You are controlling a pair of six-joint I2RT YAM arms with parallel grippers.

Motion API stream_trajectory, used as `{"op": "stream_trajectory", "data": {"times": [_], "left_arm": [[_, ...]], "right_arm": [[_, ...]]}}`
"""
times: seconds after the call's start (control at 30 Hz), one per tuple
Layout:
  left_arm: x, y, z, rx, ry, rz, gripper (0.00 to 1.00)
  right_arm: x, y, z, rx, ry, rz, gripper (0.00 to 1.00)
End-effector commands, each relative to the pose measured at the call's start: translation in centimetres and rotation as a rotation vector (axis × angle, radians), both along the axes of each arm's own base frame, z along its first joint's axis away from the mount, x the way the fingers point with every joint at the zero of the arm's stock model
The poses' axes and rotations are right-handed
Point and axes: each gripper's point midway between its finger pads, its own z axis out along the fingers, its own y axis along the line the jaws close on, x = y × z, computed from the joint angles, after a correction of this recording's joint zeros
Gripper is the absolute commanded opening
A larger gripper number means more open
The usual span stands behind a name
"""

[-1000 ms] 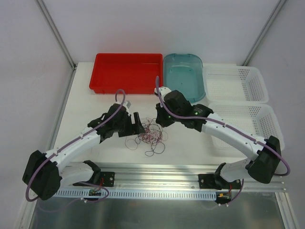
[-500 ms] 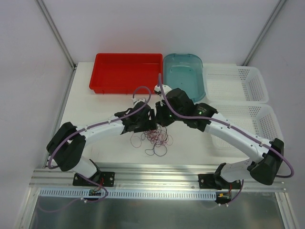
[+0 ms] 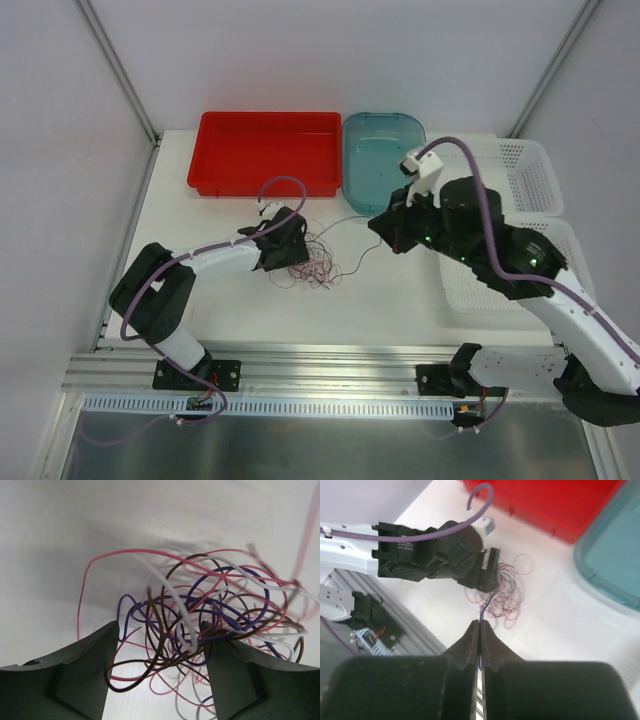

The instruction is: Untangle the cables

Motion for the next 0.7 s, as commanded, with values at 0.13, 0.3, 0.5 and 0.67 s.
{"op": "stream_trajectory", "data": {"times": [0.13, 0.3, 0.5, 0.67], "left_arm": [[1.2, 8.2, 0.0, 0.125, 0.003, 0.126, 0.67], [2.2, 12.8, 0.6, 0.185, 0.005, 0.211, 0.67], [2.9, 16.4, 1.1, 0.239, 0.030, 0.277, 0.67], [3.0, 21.1, 1.2, 0.284, 0.069, 0.387, 0.66]], "right_arm": [[-0.2, -7.5, 6.6, 0.037, -0.186, -0.183, 0.01], [-0.7, -10.2, 8.6, 0.053, -0.238, -0.243, 0.01], [-0.9, -10.7, 8.9, 0.046, -0.245, -0.245, 0.01], [-0.9, -10.5, 6.7, 0.032, -0.199, -0.253, 0.01]]}}
